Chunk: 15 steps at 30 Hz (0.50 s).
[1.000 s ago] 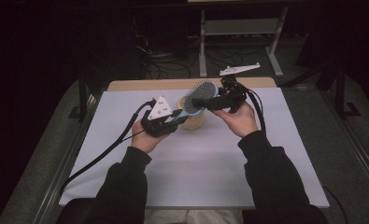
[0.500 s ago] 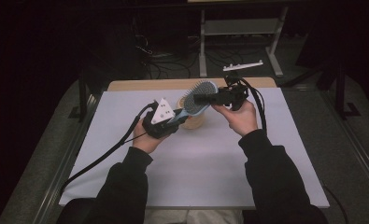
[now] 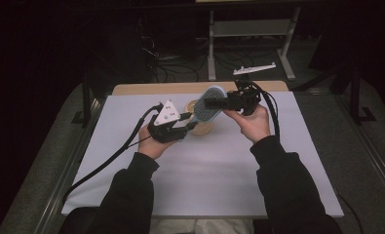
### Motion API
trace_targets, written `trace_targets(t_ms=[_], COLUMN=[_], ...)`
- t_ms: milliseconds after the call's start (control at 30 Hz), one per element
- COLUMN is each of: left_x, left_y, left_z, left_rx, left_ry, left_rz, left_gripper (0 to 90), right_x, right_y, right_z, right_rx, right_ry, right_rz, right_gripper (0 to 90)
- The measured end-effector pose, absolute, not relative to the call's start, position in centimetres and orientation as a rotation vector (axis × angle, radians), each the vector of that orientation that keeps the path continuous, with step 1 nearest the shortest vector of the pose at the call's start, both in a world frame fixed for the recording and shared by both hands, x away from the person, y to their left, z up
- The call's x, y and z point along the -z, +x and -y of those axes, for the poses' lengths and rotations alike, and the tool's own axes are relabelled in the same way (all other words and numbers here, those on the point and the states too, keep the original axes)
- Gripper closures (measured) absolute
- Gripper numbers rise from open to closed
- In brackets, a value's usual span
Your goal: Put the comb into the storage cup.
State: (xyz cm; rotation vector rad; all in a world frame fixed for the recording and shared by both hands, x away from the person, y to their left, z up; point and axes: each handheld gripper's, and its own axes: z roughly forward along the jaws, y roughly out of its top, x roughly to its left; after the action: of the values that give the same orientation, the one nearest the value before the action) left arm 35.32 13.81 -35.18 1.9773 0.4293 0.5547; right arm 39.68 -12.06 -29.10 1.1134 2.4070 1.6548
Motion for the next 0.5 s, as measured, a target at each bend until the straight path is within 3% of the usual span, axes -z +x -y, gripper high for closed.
trace_targets(t_ms=[500], left_x=[34.5], left_y=[35.9], left_z=[-14.9], left_rx=[-0.444], left_ry=[1.976], left_rz=[-0.452], left_gripper=[38.9], right_x=[27.7], right_y=[38.9], right_z=[13.7], right_rx=[-1.632], right_ry=[1.054], right_rz=[-2.401], right_gripper=[55.7])
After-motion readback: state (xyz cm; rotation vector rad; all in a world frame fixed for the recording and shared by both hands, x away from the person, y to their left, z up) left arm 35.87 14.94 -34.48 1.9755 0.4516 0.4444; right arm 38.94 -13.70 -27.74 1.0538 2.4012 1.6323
